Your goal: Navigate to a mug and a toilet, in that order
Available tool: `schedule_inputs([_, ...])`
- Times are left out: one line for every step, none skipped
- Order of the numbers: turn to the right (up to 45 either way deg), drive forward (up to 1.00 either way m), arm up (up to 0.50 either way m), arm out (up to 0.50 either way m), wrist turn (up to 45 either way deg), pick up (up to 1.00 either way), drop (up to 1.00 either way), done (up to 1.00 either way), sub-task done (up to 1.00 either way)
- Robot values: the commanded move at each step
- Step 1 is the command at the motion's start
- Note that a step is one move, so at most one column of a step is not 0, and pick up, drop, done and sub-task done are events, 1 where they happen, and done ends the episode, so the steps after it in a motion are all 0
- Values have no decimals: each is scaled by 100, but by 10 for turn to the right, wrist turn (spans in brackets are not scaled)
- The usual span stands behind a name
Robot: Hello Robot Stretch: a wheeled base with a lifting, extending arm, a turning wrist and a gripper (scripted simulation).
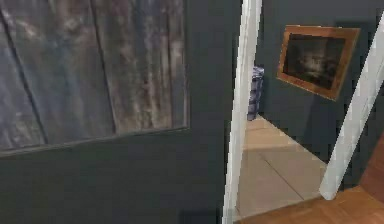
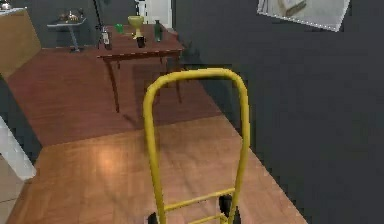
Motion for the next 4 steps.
schedule_inputs([-300, 0, 0, 0, 0, 0, 0, 0, 0])
schedule_inputs([0, 10, 0, 0, 0, 0, 0, 0, 0])
schedule_inputs([450, 0, 0, 0, 0, 0, 0, 0, 0])
schedule_inputs([270, 0, 0, 0, 0, 0, 0, 0, 0])
